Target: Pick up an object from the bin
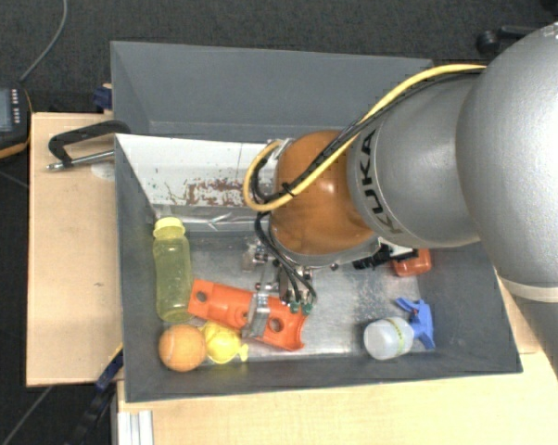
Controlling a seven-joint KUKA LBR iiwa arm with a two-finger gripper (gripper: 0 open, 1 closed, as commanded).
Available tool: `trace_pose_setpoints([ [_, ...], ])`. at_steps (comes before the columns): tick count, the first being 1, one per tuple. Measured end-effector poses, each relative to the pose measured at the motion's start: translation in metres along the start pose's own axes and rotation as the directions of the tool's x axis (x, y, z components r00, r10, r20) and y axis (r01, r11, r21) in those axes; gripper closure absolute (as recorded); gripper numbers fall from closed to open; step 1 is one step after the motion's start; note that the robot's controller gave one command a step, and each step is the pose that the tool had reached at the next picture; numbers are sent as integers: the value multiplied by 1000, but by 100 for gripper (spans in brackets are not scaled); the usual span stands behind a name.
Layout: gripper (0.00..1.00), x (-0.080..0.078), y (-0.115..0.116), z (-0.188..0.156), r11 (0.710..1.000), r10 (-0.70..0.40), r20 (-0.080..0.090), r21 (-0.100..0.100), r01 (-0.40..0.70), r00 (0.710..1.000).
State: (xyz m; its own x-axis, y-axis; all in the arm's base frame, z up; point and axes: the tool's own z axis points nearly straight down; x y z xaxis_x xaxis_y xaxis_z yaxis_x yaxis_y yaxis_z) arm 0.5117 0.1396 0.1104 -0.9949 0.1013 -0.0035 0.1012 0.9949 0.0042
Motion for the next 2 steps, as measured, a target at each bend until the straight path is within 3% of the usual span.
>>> trace_pose_setpoints([
  [1,0,12,12,42,992,-123,-4,0,123,992],
  [2,100,11,-16,40,997,74,-2,-1,-74,997],
])
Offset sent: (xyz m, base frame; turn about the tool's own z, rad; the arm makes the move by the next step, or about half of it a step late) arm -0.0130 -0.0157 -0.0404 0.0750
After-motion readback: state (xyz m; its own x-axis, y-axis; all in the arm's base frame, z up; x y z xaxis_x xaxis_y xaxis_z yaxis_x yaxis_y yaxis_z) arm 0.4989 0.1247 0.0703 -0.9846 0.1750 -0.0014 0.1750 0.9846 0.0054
